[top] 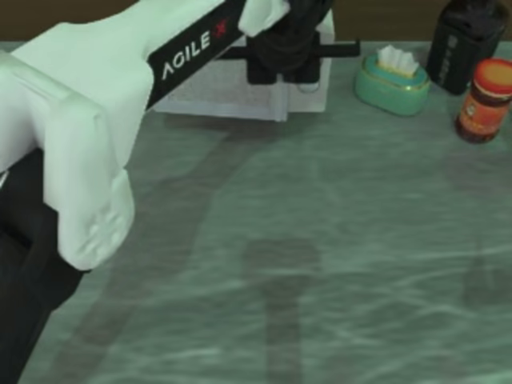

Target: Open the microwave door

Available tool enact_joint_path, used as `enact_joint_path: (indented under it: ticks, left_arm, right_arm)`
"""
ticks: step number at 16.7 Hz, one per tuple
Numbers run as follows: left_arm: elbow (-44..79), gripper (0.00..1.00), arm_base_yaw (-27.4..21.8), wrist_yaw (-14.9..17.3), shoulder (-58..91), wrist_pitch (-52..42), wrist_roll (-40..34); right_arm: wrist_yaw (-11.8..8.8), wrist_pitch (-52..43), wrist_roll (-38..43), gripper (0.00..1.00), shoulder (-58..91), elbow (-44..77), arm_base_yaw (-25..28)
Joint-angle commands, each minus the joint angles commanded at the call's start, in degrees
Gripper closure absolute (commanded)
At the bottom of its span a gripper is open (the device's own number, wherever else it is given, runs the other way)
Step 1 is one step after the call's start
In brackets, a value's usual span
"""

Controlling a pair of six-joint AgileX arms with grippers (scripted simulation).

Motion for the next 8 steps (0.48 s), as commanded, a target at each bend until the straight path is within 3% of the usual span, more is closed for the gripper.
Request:
enact_joint_path:
  ticks: [8]
  left_arm:
    - [-2.4, 1.00, -0.3, 0.3, -1.1, 1.4, 0.9]
  right_arm:
    - [0.0, 0.0, 0.0, 0.00, 0.0, 0.0, 0.0]
